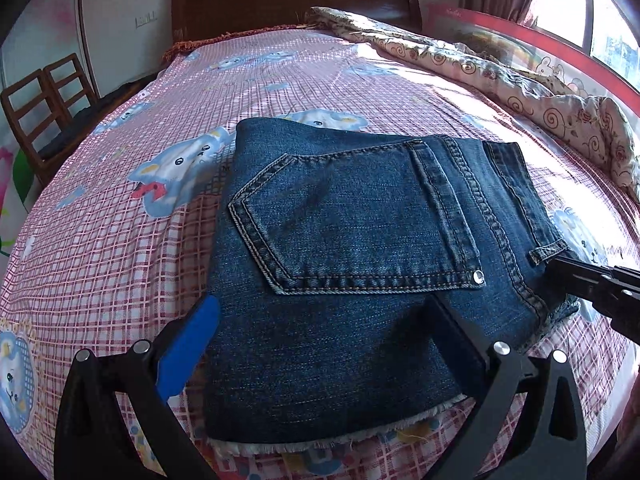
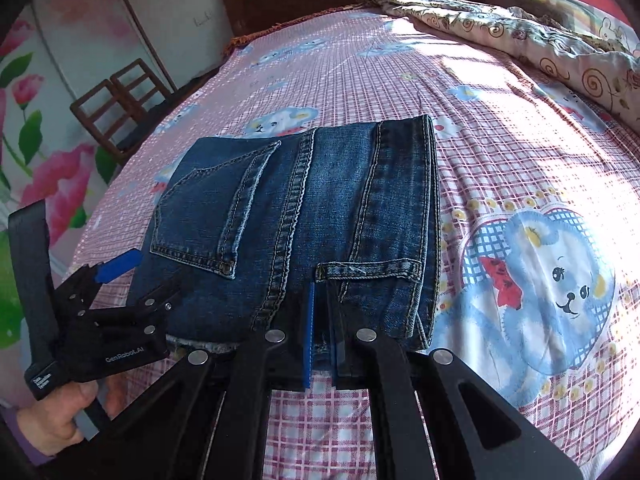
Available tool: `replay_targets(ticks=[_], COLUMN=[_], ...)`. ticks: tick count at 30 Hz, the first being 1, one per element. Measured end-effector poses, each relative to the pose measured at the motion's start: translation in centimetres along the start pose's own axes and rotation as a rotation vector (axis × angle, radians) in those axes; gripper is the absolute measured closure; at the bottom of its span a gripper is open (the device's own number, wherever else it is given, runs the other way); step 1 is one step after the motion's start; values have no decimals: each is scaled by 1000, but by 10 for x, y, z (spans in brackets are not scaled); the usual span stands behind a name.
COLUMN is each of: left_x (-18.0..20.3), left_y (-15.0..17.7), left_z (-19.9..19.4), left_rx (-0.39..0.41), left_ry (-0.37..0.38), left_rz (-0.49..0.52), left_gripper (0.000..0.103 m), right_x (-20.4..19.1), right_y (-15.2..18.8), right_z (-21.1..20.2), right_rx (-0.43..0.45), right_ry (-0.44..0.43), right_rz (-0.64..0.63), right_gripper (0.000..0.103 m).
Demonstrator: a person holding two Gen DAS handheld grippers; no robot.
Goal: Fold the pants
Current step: 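Lay the folded bundle flat with the right tool and open it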
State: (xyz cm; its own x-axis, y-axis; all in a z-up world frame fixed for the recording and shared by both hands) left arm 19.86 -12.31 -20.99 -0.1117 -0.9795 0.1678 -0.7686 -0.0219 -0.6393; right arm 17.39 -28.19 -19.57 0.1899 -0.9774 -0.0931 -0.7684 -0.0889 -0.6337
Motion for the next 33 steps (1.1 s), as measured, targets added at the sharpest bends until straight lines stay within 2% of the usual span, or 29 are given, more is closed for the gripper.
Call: replay_targets(ticks=[6, 11, 14, 16, 17, 18, 25, 28, 33], left_x=[0, -1, -1, -1, -1, -1, -2, -2, -2], left_y=[2, 2, 2, 2, 2, 2, 1, 2, 2], left_z=[4, 5, 5, 5, 5, 5, 6, 6, 5], left_rx=[-16, -38, -42, -43, -43, -43, -45, -45, -45], left_ry=[-13, -29, -35, -34, -34, -34, -35, -35, -33], left_rz=[-12, -30, -30, -32, -32, -31, -29, -26, -22], left_gripper=[2, 2, 2, 2, 2, 2, 2, 2, 2], right_x=[5, 4, 2, 0, -1, -1, -2, 1, 2], right_y=[7, 7, 6, 4, 3, 2, -6, 6, 13], right_z=[4, -1, -12, -22, -26, -30, -27, -11, -9], right_rx=[19, 10, -11, -10, -6, 2, 25, -26, -5], right_ry=[-43, -42, -13, 0, 13, 24, 23, 33, 21], right_rz=[47, 61, 48, 34, 26, 18, 20, 21, 23], right_gripper=[99, 99, 99, 90, 75, 66, 66, 66, 66])
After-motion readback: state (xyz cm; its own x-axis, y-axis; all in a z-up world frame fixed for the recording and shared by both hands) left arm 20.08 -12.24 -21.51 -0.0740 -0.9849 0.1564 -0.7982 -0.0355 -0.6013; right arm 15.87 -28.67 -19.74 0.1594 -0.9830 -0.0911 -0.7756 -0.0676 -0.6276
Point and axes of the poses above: each gripper's, at about its wrist camera, not at the fingertips, and z roughly the way its jaws point, x to its right, y to its underside, the point moved 7 cm from there along z, roughly the way its jaws point, and after that the axes turned 15 degrees about -z, right-handed, at the moved point
